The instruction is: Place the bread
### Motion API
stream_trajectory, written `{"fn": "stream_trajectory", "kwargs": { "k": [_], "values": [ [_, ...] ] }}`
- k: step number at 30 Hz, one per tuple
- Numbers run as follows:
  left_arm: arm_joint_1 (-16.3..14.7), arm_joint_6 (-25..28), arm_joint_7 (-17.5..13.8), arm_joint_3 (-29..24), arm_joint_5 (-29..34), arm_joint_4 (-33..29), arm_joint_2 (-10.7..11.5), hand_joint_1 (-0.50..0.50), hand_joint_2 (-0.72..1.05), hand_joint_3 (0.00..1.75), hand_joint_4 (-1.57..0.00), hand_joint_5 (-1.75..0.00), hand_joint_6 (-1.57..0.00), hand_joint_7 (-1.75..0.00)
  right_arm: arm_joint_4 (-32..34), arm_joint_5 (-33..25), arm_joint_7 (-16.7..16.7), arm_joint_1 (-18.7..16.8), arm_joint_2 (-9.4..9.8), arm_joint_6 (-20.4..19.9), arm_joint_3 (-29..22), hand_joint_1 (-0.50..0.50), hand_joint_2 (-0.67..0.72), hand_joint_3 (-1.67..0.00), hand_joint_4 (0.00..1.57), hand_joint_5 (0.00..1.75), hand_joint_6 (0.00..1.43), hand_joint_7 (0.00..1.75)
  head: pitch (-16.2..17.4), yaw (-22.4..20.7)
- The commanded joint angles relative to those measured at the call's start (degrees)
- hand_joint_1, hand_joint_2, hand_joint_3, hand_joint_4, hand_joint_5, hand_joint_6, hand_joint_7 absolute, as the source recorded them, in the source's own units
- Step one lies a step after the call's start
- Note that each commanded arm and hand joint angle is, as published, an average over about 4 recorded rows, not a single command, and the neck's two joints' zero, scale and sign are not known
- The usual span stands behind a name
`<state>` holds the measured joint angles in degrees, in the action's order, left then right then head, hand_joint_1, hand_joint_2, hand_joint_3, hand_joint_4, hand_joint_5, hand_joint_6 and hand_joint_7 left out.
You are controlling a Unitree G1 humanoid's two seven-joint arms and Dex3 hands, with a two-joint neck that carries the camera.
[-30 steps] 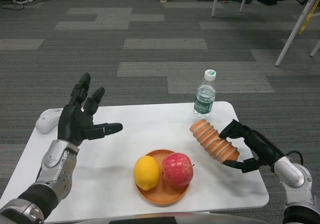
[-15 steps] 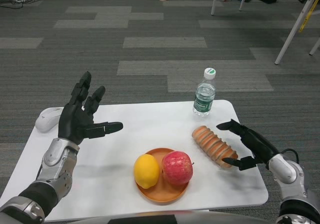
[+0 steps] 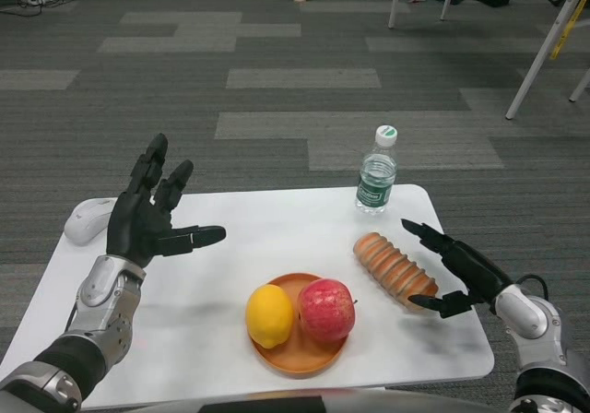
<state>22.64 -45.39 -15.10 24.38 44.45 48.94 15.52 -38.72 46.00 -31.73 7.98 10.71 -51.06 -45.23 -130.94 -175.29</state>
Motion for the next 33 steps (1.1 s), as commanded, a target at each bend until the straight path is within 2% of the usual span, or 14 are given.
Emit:
{"fn": "stream_trajectory", "kwargs": {
  "k": [1, 4, 8, 12, 13, 17, 22, 25, 27, 33],
  "values": [
    [0.74, -0.14, 0.07, 0.01, 0.2, 0.19, 0.04, 0.5, 0.52, 0.09, 0.0, -0.41, 0.0, 0.0, 0.05, -2.98, -1.8, 0.46, 0.63, -1.01, 0.01, -0.38, -0.53, -0.71, 0.0, 0.1, 0.0, 0.0, -0.05, -0.07],
    [0.74, -0.14, 0.07, -0.1, 0.2, 0.19, -0.03, 0.5, 0.52, 0.04, 0.0, -0.41, 0.0, 0.0, 0.88, -6.93, -3.45, 0.17, 0.36, -0.86, 0.64, -0.38, -0.45, -0.67, 0.0, 0.1, 0.0, 0.0, -0.05, -0.07],
    [0.74, -0.14, 0.07, -0.08, 0.2, 0.32, -0.05, 0.5, 0.52, 0.02, 0.0, -0.41, 0.0, 0.0, 2.64, -11.94, -4.39, -0.29, -0.25, -0.57, 2.42, -0.46, -0.13, -0.32, 0.0, 0.0, 0.0, 0.0, -0.05, -0.07],
    [0.74, -0.14, 0.05, -0.03, 0.2, 0.39, -0.05, 0.5, 0.52, 0.04, 0.0, -0.41, 0.0, 0.0, 3.74, -15.53, -3.98, -0.42, -0.8, 0.06, 3.83, -0.46, 0.22, -0.16, 0.0, 0.0, 0.0, 0.0, -0.05, -0.07],
    [0.74, -0.14, 0.03, -0.03, 0.2, 0.41, -0.05, 0.5, 0.52, 0.04, 0.0, -0.41, 0.0, 0.0, 3.91, -16.16, -3.73, -0.42, -0.91, 0.22, 4.18, -0.46, 0.23, -0.14, 0.0, 0.0, 0.0, 0.0, -0.05, -0.07],
    [0.74, -0.14, 0.07, -0.03, 0.2, 0.36, -0.05, 0.5, 0.52, 0.04, 0.0, -0.41, 0.0, 0.0, 6.94, -23.85, 0.4, -0.86, -1.7, 2.98, 9.28, -0.46, 0.28, -0.08, 0.0, 0.0, 0.0, 0.0, -0.43, -0.48],
    [0.74, -0.14, 0.07, -0.03, 0.2, 0.28, -0.09, 0.5, 0.52, 0.07, 0.0, -0.41, 0.0, 0.0, 10.99, -35.81, 5.93, -1.43, -1.57, 7.64, 18.64, -0.46, 0.38, -0.08, 0.0, 0.0, 0.0, 0.0, -0.68, -0.66],
    [0.74, -0.18, 0.07, -0.03, 0.2, 0.23, -0.09, 0.5, 0.52, 0.02, 0.0, -0.41, 0.0, 0.0, 12.39, -38.4, 8.22, -1.61, -1.53, 9.05, 20.97, -0.46, 0.49, -0.04, 0.0, 0.0, 0.0, 0.0, -0.69, -0.94],
    [0.74, -0.22, 0.07, -0.08, 0.16, 0.19, -0.14, 0.5, 0.52, 0.04, 0.0, -0.41, 0.0, 0.0, 14.15, -40.99, 10.86, -1.96, -1.57, 10.54, 23.56, -0.46, 0.57, 0.0, 0.0, 0.0, 0.0, 0.0, -0.74, -1.07],
    [0.74, -0.14, 0.07, -0.06, 0.11, 0.19, -0.14, 0.5, 0.52, 0.07, 0.0, -0.41, 0.0, 0.0, 18.57, -47.34, 15.93, -2.68, -2.08, 12.52, 31.47, -0.42, 0.66, 0.0, 0.0, 0.0, 0.0, 0.0, -0.75, -1.11]
  ]
}}
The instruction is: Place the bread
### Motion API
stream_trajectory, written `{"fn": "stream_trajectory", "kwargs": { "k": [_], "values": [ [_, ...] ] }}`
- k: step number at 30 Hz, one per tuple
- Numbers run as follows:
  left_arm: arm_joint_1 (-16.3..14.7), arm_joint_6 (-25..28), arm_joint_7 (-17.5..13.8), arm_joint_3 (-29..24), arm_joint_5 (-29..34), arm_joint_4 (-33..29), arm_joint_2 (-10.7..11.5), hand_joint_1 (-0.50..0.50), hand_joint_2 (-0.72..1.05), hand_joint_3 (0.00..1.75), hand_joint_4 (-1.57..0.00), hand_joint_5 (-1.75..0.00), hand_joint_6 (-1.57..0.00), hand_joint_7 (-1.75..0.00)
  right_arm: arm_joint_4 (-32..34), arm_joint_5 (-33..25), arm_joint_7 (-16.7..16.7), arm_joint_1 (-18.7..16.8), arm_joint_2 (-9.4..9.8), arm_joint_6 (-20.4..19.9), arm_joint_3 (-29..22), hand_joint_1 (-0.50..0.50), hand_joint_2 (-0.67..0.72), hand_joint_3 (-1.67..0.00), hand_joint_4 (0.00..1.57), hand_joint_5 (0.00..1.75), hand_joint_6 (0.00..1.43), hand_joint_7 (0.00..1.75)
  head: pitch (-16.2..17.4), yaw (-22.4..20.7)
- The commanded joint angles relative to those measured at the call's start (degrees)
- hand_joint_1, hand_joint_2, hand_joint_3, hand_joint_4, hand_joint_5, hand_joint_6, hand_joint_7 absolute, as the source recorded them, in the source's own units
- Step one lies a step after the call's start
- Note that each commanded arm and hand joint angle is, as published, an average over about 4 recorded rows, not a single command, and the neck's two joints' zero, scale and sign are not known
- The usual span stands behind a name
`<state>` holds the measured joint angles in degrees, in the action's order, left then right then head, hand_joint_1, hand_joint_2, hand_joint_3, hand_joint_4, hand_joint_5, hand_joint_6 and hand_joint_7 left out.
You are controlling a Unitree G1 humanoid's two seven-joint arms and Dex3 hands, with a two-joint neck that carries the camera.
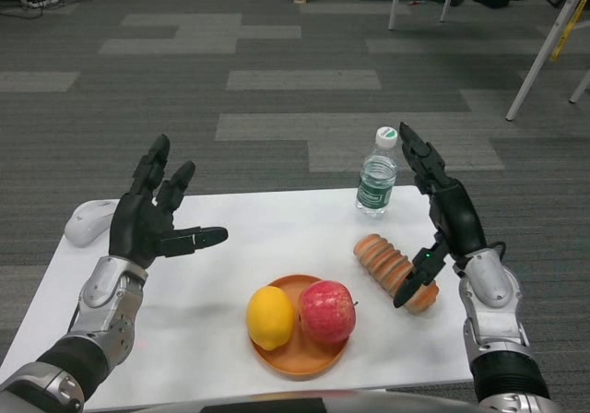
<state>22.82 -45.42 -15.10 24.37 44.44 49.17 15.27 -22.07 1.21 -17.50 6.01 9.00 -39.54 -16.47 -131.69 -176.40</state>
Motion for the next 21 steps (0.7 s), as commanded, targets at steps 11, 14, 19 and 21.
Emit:
{"fn": "stream_trajectory", "kwargs": {
  "k": [11, 14, 19, 21],
  "values": [
    [0.56, -0.19, 0.07, -0.2, 0.01, -0.06, 0.18, 0.5, 0.52, 0.0, 0.0, -0.41, 0.0, 0.0, 4.84, -6.29, 5.68, -1.22, -0.3, 1.06, 7.83, -0.42, 0.63, 0.0, 0.0, 0.0, 0.0, 0.0, -0.33, -0.43],
    [0.58, -0.19, 0.07, -0.2, -0.08, -0.12, 0.2, 0.5, 0.52, 0.0, 0.0, -0.41, 0.0, 0.0, 5.68, -7.04, 6.62, -1.37, -0.32, 1.04, 8.82, -0.42, 0.66, 0.0, 0.0, 0.0, 0.0, 0.0, -0.36, -0.33],
    [0.72, -0.19, 0.07, -0.16, -0.19, -0.12, 0.2, 0.5, 0.52, 0.02, 0.0, -0.41, 0.0, 0.0, 6.25, -7.43, 7.24, -1.37, -0.37, 1.04, 9.7, -0.42, 0.61, 0.0, 0.0, 0.0, 0.0, 0.0, -0.53, -0.42],
    [0.78, -0.19, 0.07, -0.16, -0.23, -0.12, 0.2, 0.5, 0.49, 0.04, 0.0, -0.41, 0.0, 0.0, 6.34, -7.54, 7.44, -1.35, -0.39, 1.04, 9.92, -0.42, 0.6, 0.0, 0.0, 0.0, 0.0, 0.0, -0.57, -0.46]
  ]
}}
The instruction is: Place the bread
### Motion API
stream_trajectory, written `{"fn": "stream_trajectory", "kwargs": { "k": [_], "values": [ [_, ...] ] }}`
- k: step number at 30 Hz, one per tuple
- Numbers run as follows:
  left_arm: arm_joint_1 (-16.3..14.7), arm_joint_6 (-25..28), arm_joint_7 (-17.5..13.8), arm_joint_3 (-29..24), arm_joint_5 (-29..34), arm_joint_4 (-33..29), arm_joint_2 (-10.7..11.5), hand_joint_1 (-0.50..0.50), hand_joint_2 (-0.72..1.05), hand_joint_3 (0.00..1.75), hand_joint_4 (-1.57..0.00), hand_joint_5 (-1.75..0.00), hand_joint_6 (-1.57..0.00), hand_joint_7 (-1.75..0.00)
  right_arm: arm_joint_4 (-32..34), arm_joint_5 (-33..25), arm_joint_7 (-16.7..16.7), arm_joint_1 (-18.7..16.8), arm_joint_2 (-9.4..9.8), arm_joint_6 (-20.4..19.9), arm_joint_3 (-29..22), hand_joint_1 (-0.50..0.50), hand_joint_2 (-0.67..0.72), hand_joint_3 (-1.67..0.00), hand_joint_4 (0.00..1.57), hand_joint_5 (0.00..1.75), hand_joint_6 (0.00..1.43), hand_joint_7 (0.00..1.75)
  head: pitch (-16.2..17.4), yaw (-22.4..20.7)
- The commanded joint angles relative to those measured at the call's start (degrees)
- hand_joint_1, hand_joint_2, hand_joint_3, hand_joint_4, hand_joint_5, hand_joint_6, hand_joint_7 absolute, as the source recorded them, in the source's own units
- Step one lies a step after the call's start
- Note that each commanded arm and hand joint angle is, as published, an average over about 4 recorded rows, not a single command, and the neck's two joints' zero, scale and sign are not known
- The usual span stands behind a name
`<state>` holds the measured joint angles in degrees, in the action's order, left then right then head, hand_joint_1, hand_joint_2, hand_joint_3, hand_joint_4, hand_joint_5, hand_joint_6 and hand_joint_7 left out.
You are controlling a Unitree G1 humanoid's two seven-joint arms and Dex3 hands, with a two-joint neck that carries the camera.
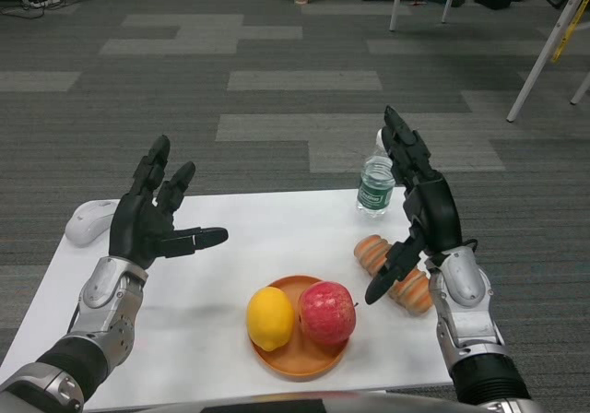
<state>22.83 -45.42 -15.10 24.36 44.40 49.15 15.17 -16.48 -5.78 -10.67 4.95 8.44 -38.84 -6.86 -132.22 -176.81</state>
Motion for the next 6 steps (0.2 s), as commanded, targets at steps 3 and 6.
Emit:
{"fn": "stream_trajectory", "kwargs": {
  "k": [3, 6],
  "values": [
    [0.79, -0.15, 0.07, -0.19, -0.19, -0.11, 0.23, 0.5, 0.52, 0.09, 0.0, -0.41, 0.0, 0.0, 0.75, -0.64, 0.67, -0.29, 0.18, 0.32, 0.42, -0.42, 0.6, 0.0, 0.0, 0.0, 0.0, 0.0, -0.04, -0.05],
    [0.78, -0.13, 0.07, -0.19, -0.19, -0.11, 0.21, 0.5, 0.52, 0.03, 0.0, -0.41, 0.0, 0.0, 0.75, -0.73, 0.74, -0.29, 0.18, 0.31, 0.38, -0.42, 0.6, 0.0, 0.0, 0.0, 0.0, 0.0, -0.03, -0.04]
  ]
}}
